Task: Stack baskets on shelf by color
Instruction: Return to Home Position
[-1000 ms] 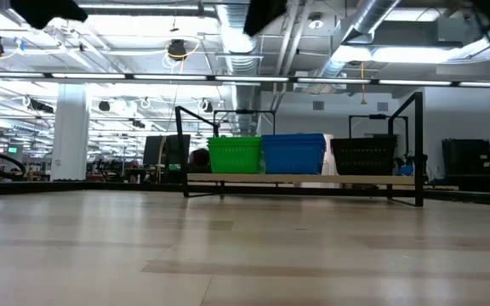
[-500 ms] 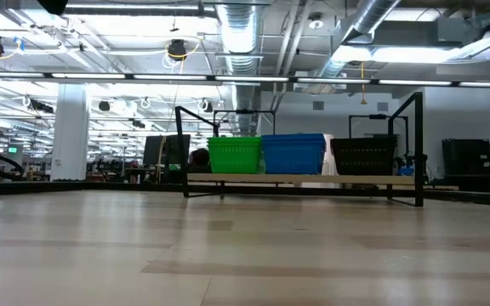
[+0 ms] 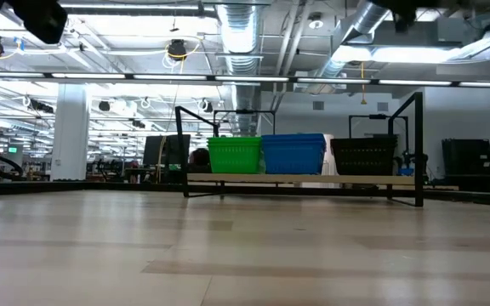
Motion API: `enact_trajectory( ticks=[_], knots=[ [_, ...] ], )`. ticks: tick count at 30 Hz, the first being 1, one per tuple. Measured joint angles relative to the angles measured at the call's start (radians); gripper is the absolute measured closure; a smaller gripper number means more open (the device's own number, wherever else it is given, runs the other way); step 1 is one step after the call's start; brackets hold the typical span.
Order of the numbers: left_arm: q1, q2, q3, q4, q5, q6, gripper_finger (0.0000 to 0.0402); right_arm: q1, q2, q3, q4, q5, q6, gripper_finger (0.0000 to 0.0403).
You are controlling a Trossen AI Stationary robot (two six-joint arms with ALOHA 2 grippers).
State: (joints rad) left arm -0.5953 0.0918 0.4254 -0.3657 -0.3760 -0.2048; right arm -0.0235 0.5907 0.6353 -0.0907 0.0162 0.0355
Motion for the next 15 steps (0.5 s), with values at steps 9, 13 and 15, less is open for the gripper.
enact_trajectory(
  ticks=[9, 13, 15],
  knots=[
    [0.004, -0.015, -0.043, 0.028, -0.003, 0.004, 0.0181, 0.088, -0.267, -0.398, 0.341, -0.056, 0.107, 0.0274],
    [0.004, -0.015, -0.082, 0.027, -0.003, -0.026, 0.0181, 0.134, -0.359, -0.508, 0.427, -0.055, 0.1, 0.0274],
    [0.004, -0.015, -0.103, 0.029, -0.005, -0.029, 0.0181, 0.157, -0.397, -0.551, 0.434, -0.055, 0.105, 0.0275]
  ],
)
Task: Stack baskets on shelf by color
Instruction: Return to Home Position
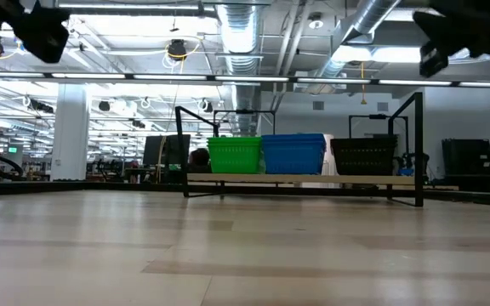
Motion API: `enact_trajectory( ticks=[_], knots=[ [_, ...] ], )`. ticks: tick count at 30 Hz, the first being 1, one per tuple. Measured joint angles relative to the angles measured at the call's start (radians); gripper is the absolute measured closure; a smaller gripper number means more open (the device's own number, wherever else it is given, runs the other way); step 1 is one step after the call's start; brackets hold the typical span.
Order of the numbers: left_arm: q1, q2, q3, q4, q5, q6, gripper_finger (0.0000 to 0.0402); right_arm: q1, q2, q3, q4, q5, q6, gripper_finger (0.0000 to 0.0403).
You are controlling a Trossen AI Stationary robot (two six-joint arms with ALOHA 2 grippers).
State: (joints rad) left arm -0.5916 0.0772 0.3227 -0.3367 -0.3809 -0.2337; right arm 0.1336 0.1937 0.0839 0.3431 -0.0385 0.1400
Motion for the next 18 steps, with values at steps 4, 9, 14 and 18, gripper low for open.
enact_trajectory(
  ticks=[4, 9, 14, 18],
  knots=[
    [0.0, 0.0, -0.041, 0.005, -0.024, -0.006, 0.0181, 0.037, -0.07, -0.059, 0.014, 0.032, 0.002, 0.0274],
    [0.0, 0.0, -0.106, 0.052, -0.022, -0.015, 0.0181, 0.051, -0.137, -0.075, -0.043, 0.068, -0.006, 0.0274],
    [0.0, 0.0, -0.193, 0.105, -0.008, -0.03, 0.0181, 0.048, -0.162, -0.076, -0.091, 0.069, -0.017, 0.0274],
    [0.001, 0.013, -0.234, 0.133, -0.011, -0.049, 0.0181, 0.048, -0.163, -0.076, -0.132, 0.069, -0.017, 0.0274]
  ],
)
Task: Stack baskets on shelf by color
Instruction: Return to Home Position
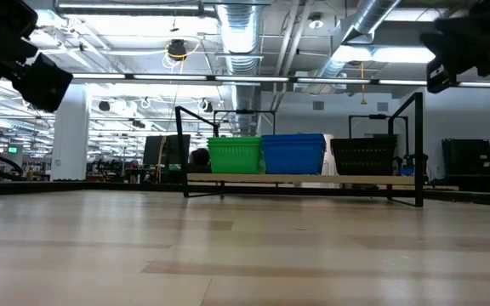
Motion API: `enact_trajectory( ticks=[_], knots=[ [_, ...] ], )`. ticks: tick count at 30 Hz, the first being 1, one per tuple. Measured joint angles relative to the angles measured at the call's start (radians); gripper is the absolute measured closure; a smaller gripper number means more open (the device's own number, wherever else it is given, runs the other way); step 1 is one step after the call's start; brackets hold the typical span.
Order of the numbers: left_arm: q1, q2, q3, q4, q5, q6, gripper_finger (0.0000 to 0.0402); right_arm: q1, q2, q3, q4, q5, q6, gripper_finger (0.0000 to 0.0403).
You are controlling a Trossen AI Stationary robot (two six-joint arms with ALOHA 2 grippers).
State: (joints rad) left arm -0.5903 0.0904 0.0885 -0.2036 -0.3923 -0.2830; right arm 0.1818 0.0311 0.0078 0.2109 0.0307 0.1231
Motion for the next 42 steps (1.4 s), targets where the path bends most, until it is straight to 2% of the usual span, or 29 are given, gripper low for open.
enact_trajectory(
  ticks=[12, 17, 42],
  knots=[
    [0.005, 0.006, -0.005, 0.014, -0.11, 0.067, 0.0181, -0.001, 0.002, -0.001, -0.178, -0.001, 0.0, 0.0274],
    [0.005, 0.006, -0.004, 0.013, -0.11, 0.029, 0.0181, -0.001, 0.001, -0.002, -0.184, -0.003, 0.0, 0.0274],
    [0.005, 0.006, -0.005, 0.009, -0.111, 0.057, 0.0181, -0.001, 0.001, -0.002, -0.188, -0.004, 0.001, 0.0273]
  ],
)
